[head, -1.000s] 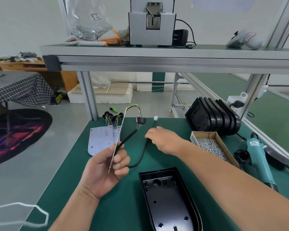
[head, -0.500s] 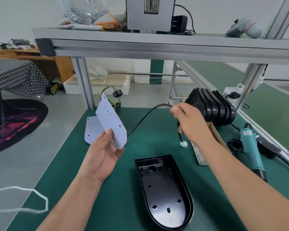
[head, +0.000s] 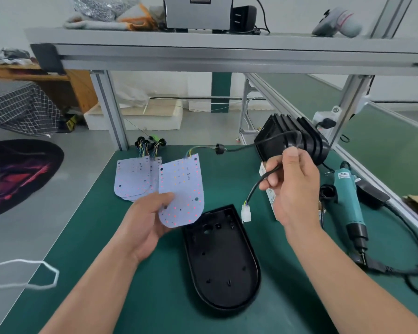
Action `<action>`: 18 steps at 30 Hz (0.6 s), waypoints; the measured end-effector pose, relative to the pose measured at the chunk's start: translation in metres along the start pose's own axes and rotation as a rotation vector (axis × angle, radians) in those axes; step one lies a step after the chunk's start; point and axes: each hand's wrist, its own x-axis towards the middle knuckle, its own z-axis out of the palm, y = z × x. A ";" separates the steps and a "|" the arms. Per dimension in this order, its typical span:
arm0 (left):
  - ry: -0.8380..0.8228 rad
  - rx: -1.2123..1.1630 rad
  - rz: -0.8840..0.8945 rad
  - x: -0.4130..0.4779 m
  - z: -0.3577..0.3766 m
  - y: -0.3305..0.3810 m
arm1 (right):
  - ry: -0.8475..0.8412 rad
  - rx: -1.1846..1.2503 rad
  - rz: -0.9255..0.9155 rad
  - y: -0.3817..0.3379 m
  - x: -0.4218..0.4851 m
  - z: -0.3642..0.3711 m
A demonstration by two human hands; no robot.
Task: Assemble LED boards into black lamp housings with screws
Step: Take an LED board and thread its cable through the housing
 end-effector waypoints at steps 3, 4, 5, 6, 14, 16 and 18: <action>0.056 0.101 -0.041 0.002 -0.006 -0.001 | 0.020 0.083 0.020 -0.001 0.000 -0.002; 0.058 0.137 -0.056 0.002 -0.008 0.000 | 0.024 0.109 0.027 0.000 -0.001 -0.003; 0.055 0.173 -0.072 0.002 -0.009 0.001 | 0.029 0.131 0.035 0.000 -0.001 -0.004; 0.047 0.207 -0.089 0.002 -0.009 0.001 | 0.036 0.152 0.041 0.000 -0.001 -0.004; -0.021 0.208 -0.204 -0.009 -0.001 0.006 | 0.071 0.239 0.051 -0.001 0.000 -0.010; -0.031 0.159 -0.237 -0.009 0.001 0.004 | 0.034 0.194 0.056 0.006 -0.006 -0.008; -0.044 0.122 -0.260 -0.009 0.002 0.002 | -0.018 0.129 0.054 0.014 -0.013 -0.005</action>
